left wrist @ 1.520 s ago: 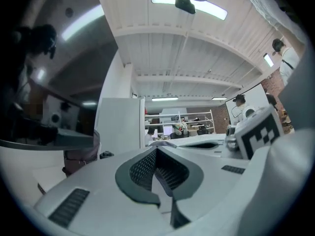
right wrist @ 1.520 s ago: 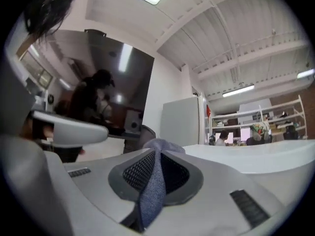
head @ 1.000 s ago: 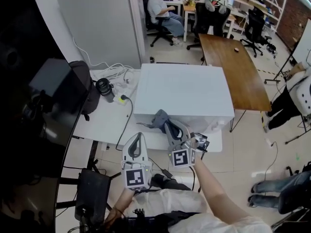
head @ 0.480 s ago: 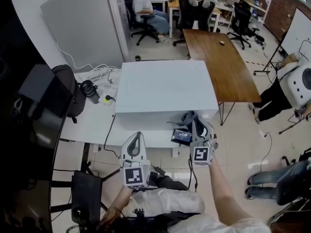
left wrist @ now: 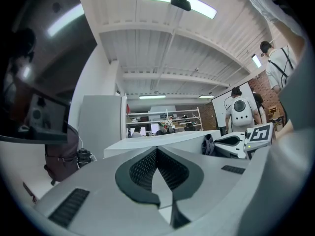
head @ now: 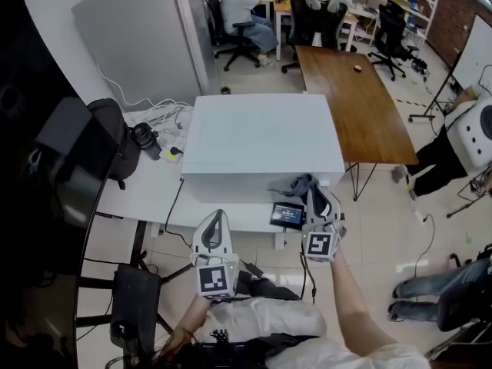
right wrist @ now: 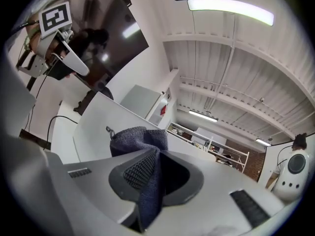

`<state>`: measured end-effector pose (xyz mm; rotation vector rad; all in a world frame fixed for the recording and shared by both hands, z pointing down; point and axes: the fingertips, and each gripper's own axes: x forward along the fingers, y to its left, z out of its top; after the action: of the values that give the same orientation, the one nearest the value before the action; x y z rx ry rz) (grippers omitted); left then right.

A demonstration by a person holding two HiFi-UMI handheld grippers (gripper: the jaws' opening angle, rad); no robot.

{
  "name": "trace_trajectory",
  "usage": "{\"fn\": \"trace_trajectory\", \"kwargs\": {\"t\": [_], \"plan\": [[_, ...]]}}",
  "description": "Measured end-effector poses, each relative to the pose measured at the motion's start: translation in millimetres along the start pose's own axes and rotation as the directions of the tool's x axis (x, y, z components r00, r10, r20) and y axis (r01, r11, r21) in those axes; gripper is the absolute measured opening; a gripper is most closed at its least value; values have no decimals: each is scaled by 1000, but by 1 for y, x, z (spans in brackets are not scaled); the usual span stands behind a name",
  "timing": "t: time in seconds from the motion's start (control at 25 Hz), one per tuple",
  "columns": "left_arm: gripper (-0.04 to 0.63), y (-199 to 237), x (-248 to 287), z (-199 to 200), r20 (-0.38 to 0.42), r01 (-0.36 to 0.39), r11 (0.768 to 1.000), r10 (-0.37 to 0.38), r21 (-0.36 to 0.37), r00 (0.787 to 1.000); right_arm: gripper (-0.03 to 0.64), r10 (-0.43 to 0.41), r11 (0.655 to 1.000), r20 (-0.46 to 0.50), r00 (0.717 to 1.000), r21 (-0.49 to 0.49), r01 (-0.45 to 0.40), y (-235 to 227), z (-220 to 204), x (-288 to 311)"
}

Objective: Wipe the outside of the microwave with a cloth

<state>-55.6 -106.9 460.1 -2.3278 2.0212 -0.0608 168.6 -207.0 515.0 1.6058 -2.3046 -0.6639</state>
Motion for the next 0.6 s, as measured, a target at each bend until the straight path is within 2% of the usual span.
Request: {"fn": "trace_trajectory", "kwargs": {"t": [0.12,0.24,0.32,0.48,0.6], "plan": [[2,6,4,4,16,-28,1000,28,-1,999,54,60,998,57,997,3,-60,20,26,-3],[2,14,5,9,36,-57,998,57,6,998,55,184,983,123,975,-4,-185,66,60,-3],[2,20,3,6,31,-79,997,79,7,996,55,297,954,173,939,-9,-300,112,79,-2],[2,36,-1,-2,18,-129,992,129,6,992,55,489,867,255,834,-31,-498,207,95,10],[2,47,-5,-3,8,-160,987,160,8,987,55,560,824,206,802,-41,-565,254,83,29]]}}
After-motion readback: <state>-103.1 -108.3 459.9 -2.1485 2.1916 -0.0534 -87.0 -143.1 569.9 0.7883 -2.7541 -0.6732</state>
